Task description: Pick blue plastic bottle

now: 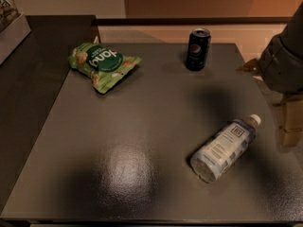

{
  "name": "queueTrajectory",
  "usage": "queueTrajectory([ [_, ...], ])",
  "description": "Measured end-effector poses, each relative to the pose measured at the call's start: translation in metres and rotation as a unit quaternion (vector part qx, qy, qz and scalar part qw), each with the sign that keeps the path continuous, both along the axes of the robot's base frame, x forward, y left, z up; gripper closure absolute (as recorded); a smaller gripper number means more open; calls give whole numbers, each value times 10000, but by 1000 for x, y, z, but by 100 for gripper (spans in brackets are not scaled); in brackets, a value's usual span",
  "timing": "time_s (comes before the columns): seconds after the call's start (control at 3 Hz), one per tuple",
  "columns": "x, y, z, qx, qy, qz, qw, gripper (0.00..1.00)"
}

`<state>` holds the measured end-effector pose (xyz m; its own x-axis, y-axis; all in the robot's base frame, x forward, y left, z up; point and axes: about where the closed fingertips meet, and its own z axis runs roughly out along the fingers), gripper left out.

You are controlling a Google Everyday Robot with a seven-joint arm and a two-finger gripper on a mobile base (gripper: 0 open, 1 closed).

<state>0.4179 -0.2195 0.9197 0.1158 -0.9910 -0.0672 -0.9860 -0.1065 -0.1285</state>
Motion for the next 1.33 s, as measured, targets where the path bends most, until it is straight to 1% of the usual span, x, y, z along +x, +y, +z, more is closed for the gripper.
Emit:
queueTrajectory([
  [0.33,-12,4,-25,-72,313,564,9979,0],
  [0.67,-26,10,-44,16,554,1010,9933,0],
  [1.0,-39,17,-59,160,720,1378,9877,0],
  [1.33,-48,27,-67,356,776,1668,9823,0],
])
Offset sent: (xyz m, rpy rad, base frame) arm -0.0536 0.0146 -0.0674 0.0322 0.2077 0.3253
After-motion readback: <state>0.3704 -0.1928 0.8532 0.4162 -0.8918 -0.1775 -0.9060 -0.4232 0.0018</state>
